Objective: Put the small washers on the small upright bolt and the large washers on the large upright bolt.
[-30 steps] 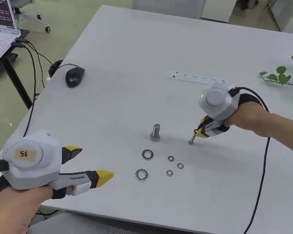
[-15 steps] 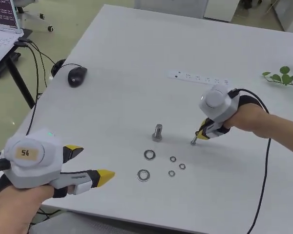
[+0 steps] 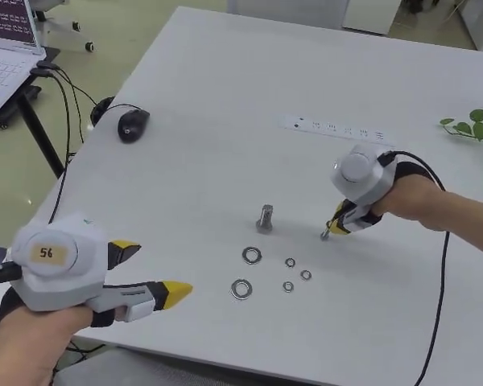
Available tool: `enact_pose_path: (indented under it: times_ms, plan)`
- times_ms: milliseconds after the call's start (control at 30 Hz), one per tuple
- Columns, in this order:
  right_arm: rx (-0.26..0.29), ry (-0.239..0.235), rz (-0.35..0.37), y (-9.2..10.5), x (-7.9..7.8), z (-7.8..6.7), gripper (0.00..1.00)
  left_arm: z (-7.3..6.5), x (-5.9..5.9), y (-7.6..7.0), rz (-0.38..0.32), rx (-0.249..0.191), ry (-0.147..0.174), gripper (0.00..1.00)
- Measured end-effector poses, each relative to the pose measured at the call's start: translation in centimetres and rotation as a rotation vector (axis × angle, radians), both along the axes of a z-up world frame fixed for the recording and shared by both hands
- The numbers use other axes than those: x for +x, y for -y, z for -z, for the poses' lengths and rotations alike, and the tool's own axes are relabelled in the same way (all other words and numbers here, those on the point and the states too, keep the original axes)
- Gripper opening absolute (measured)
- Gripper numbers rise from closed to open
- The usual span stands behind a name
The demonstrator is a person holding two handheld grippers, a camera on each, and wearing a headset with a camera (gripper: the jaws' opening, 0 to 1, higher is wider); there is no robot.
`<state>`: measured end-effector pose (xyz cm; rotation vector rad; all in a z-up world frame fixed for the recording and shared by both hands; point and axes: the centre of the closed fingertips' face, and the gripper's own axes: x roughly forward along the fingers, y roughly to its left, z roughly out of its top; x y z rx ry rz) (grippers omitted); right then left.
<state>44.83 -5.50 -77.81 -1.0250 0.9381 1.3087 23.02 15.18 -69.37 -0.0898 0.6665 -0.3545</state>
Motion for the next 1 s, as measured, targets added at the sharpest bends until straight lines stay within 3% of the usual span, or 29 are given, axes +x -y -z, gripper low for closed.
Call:
enact_pose_path:
  times_ms: [433,1000]
  plan:
    - [-0.03,-0.024,0.022,-0.1,0.1,2.3,0.09,0.3,-0.1,-0.5,-0.002,0.005,-0.008,0.65]
    - [0.022,-0.047,0.079,-0.5,0.0,2.8,0.16,0.6,-0.3,-0.4,-0.001,0.01,-0.018,0.65]
